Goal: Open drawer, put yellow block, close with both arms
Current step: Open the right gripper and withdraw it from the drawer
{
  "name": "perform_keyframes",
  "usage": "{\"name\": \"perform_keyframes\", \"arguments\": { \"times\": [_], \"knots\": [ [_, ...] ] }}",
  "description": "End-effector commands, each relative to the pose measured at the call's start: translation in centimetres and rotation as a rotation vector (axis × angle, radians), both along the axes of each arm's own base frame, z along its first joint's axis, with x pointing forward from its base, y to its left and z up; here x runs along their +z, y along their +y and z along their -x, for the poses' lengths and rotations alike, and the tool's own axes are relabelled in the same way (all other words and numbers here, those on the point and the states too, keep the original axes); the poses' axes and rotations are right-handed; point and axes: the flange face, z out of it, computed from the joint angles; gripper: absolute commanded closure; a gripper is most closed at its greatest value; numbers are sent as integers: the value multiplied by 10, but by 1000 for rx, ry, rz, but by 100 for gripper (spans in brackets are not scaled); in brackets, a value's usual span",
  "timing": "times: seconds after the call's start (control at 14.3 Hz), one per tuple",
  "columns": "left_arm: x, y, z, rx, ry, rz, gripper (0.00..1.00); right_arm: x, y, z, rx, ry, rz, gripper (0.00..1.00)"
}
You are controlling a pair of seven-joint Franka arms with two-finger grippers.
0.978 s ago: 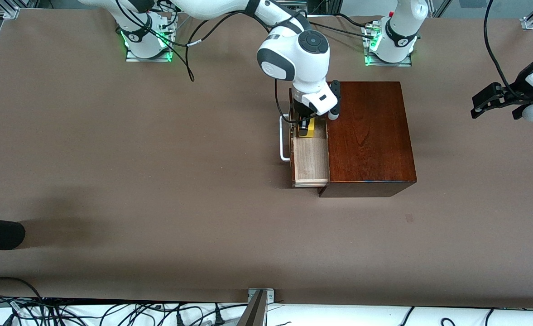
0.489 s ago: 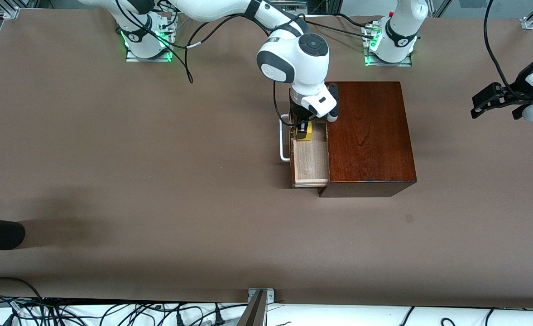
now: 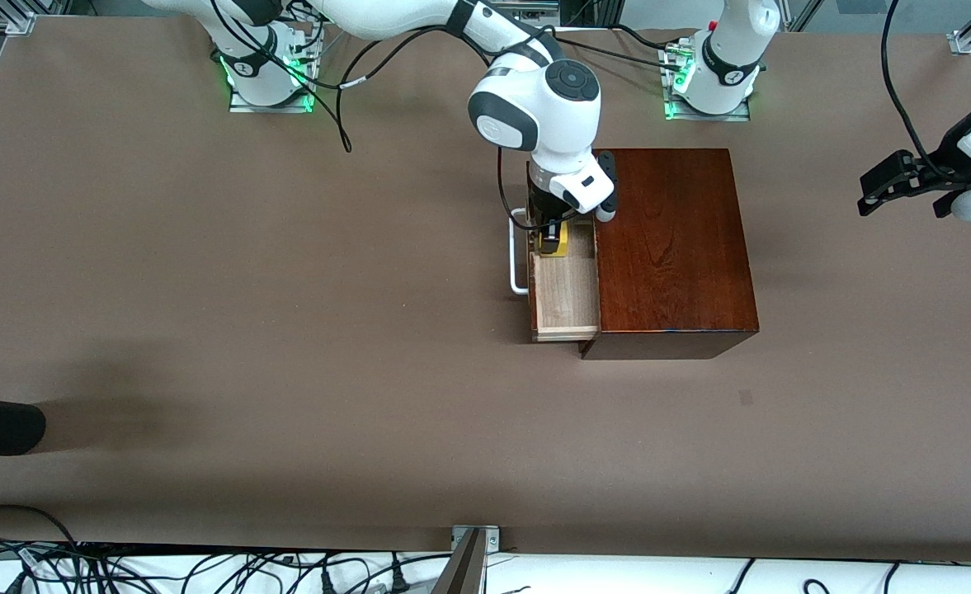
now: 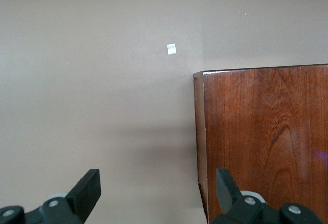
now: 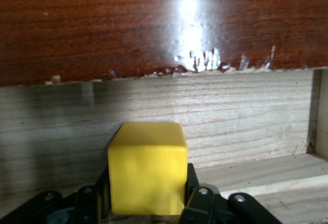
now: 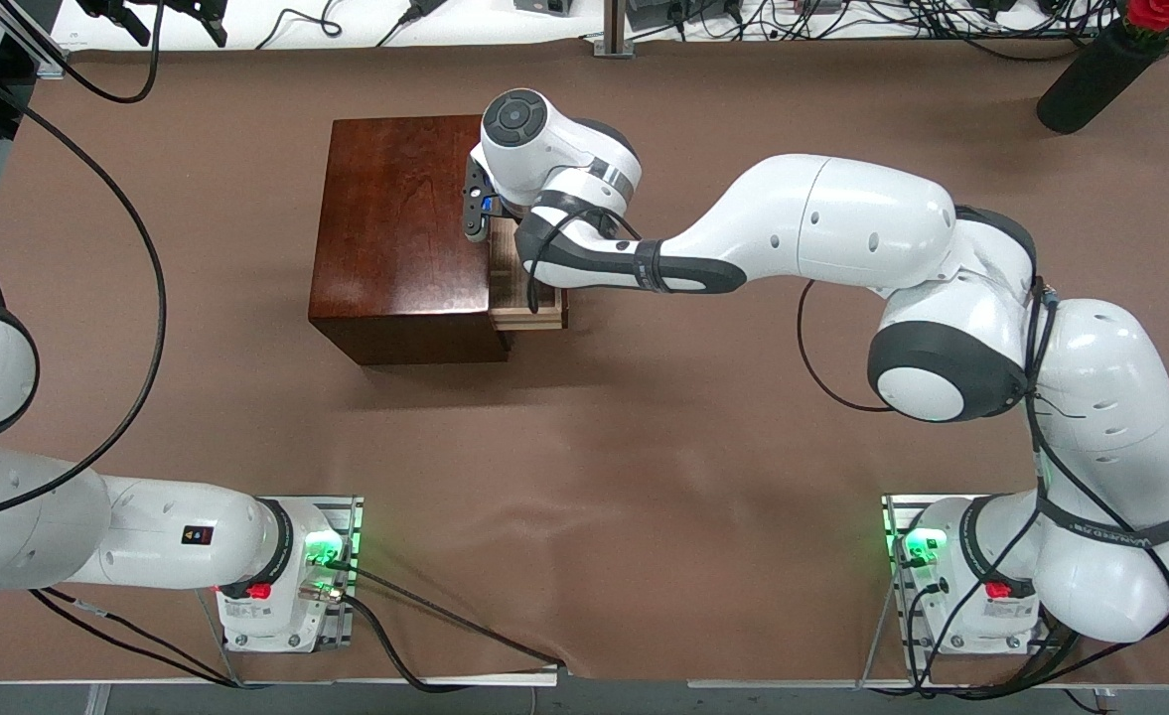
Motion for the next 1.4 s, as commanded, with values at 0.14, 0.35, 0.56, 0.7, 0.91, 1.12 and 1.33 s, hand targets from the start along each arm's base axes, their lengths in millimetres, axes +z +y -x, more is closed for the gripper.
{"name": "perform_keyframes", "arguments": {
  "times": [0.14, 0.35, 0.56, 0.7, 0.91, 1.12, 1.33],
  "knots": [
    [3, 0, 3, -13, -3, 22, 0, 4, 5, -1, 1, -14, 3, 0],
    [2, 0, 2, -13, -2, 22, 0, 53, 2, -5, -33, -11, -61, 0],
    [3, 0, 3, -13, -3, 23, 0, 121, -11, -9, -117, -60, -121, 0],
    [3, 0, 3, -13, -5, 23, 0, 148, -42, -43, -179, -96, -139, 0],
    [2, -2, 2, -18, 0, 23, 0, 210, -114, -101, -300, -153, -189, 0],
    [-2, -7, 9, -17, 56, 42, 0, 246, -172, -136, -407, -179, -211, 0],
    [-8, -23, 20, -44, 153, 105, 0, 269, -253, -166, -601, -54, -271, 0]
  ]
}}
